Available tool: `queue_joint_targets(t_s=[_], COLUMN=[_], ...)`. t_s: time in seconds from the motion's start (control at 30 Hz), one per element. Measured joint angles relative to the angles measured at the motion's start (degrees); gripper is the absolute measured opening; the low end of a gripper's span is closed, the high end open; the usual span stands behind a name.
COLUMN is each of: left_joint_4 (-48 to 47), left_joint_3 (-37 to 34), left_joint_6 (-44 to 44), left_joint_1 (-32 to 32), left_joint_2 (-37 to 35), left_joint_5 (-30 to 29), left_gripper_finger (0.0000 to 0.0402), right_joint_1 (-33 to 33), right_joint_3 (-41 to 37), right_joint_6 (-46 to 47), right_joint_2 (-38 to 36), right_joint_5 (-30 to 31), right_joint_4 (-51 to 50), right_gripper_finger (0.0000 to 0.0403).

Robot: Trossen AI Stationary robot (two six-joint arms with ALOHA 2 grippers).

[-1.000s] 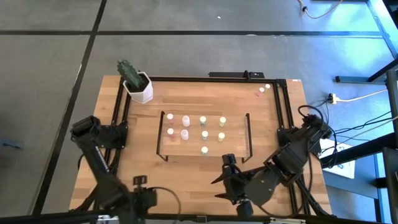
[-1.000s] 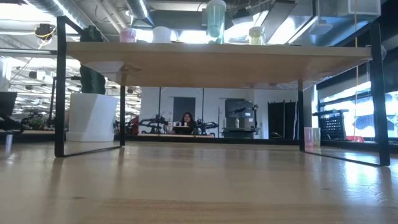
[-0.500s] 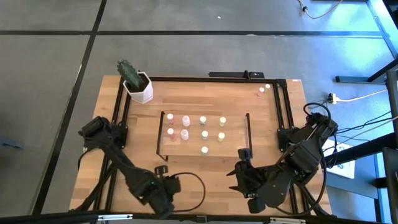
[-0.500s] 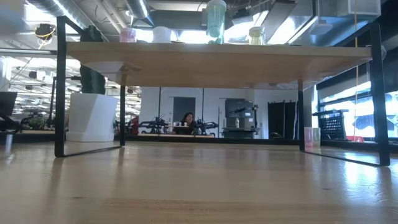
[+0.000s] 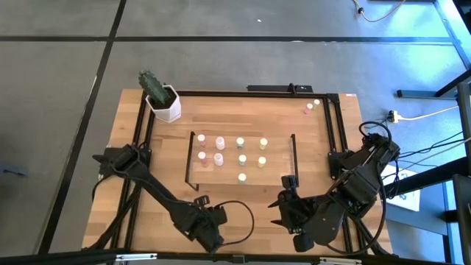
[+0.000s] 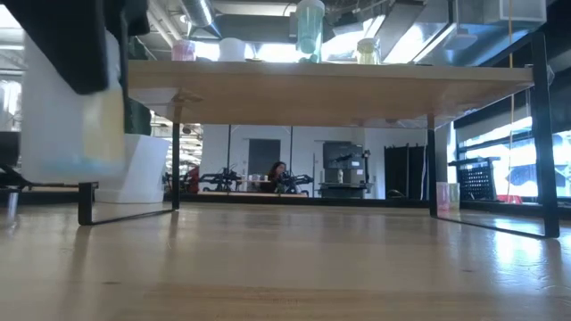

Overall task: Pick and place medicine bottles onto shelf by color
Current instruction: Put the white pill bottle on the shelf aligned with the other white pill bottles

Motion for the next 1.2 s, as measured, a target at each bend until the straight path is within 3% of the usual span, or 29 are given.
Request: queue_joint_targets(t_s=[0.8, 1.2], left_joint_4=[0.54, 5.21], left_joint_3=[0.00, -0.05], left_joint_6=[-1.95, -2.92], left_joint_1=[1.30, 1.30], left_joint_2=[0.32, 2.58], left_joint_5=[-1.99, 0.09], left_gripper_finger=[0.0133, 0.0133], right_joint_1=[0.00, -0.04], right_joint_3=[0.00, 0.02], right_joint_6=[0.17, 0.15], right_joint_2=[0.00, 0.00], right_joint_5=[-0.02, -0.02], right_joint_4=[0.37, 0.58], right_gripper_finger=[0.0183, 0.0183])
